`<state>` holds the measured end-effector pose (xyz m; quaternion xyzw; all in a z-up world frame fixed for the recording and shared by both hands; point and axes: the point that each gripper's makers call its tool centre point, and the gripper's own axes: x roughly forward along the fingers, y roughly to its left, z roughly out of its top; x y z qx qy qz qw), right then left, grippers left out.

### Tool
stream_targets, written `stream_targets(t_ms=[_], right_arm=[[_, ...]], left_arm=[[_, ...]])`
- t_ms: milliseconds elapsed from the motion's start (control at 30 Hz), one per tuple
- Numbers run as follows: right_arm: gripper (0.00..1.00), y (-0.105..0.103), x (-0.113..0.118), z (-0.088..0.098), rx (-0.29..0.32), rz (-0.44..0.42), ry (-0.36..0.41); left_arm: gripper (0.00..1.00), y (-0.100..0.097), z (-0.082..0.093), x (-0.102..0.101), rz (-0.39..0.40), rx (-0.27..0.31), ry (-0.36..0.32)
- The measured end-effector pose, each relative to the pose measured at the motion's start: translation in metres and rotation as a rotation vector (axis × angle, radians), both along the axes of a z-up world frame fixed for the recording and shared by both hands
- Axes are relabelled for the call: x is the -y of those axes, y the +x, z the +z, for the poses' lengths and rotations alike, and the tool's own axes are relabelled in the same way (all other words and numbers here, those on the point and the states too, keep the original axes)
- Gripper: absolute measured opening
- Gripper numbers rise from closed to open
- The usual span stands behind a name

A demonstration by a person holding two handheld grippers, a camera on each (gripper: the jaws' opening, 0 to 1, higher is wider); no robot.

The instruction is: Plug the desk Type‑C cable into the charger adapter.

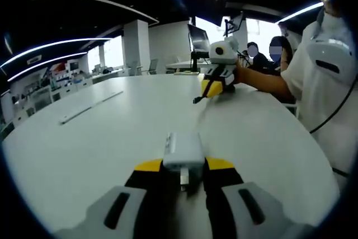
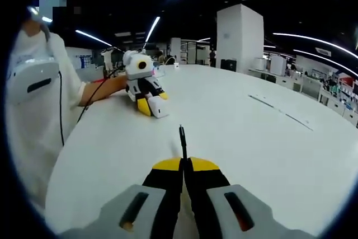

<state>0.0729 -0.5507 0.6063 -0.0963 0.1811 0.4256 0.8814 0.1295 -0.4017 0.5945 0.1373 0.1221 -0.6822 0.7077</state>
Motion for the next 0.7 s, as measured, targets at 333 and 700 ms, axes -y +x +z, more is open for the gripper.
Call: stream_targets(t_ms=[333, 700], right_arm=[[0.03, -0.002, -0.005, -0.001, 0.0, 0.017, -0.007], [0.03, -0.006, -0.011, -0.001, 0.003, 0.039, -0.012]], left_arm=[[0.26, -0.004, 0.0, 0.003, -0.025, -0.003, -0.006], [0.26, -0.008, 0.0, 0.005, -0.038, 0.0, -0.009]])
